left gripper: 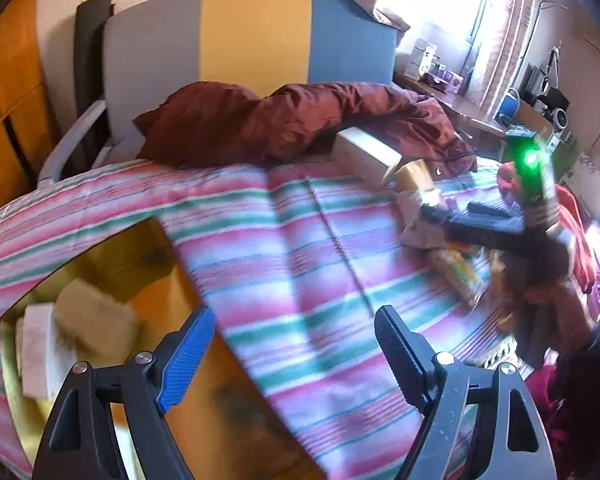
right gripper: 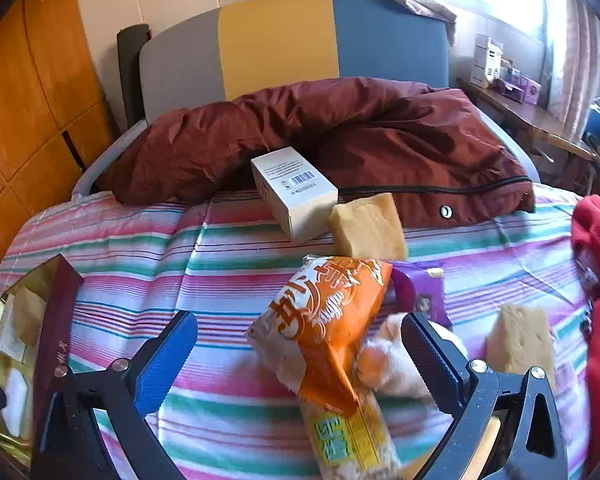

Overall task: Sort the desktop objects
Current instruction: 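Grasp the white barcode box with the left gripper while the right grasps the orange snack bag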

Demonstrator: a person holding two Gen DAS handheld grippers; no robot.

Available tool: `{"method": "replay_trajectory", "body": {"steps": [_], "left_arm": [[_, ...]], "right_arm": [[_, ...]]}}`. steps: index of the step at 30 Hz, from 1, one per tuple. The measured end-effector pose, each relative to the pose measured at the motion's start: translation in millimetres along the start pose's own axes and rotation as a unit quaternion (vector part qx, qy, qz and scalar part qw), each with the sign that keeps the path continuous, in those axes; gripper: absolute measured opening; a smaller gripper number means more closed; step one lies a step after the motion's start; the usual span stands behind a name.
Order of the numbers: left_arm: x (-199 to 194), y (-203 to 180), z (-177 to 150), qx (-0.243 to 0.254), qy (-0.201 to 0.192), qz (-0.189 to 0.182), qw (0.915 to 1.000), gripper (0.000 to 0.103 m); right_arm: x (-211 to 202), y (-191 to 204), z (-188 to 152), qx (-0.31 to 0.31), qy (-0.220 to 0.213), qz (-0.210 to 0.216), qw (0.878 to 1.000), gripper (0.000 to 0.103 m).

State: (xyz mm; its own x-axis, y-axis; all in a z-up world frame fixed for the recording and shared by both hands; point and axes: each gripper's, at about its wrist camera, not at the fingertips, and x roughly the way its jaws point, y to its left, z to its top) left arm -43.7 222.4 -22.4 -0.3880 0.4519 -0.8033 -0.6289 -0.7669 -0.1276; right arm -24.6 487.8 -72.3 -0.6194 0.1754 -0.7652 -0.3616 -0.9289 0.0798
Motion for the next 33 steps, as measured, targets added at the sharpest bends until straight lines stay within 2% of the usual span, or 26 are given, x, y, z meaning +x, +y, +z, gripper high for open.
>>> {"method": "replay_trajectory", "body": {"steps": [3,6,7,8,9,15,21,33], "left_arm": [[15.2,-5.0,22.4,-0.004,0.008,-0.014,0.9999,0.084],[37.8,-9.9,48.5,-0.016,0.024,-0.035,0.9990,0.084],[44.5,-11.1,55.4,-0.021,0.030,-0.040,0.9985,0.084],[53.4,-13.1,64.9,-0.028,0.036,-0.049,0.9978,0.084],[58.6,-14.6,70.0,-0.032,0.040,-0.056,0.9971,0.084],[110.5,-30.8,117.8,-0.080,0.069,-0.090,0.9903,0.084],[158.8,-48.5,154.9,-0.124,0.094,-0.101,0.9827,0.084],[238.1,-76.7,201.2,-0.163,0.137,-0.045,0.9761,0.090]], "right_arm": [[16.9,-5.0,2.0,0.010,0.024,0.005,1.000,0.102],[24.4,-6.4,2.8,0.018,0.027,0.020,0.999,0.100],[26.2,-5.5,3.1,0.017,0.029,0.019,0.999,0.096],[27.6,-5.2,2.9,0.017,0.031,0.018,0.999,0.080],[31.1,-6.2,2.8,0.020,0.042,0.022,0.999,0.073],[29.0,-8.7,2.5,0.022,0.058,0.032,0.998,0.063],[25.8,-5.3,1.9,0.012,0.067,0.047,0.997,0.062],[26.7,-8.3,1.5,0.018,0.069,0.059,0.996,0.062]]}}
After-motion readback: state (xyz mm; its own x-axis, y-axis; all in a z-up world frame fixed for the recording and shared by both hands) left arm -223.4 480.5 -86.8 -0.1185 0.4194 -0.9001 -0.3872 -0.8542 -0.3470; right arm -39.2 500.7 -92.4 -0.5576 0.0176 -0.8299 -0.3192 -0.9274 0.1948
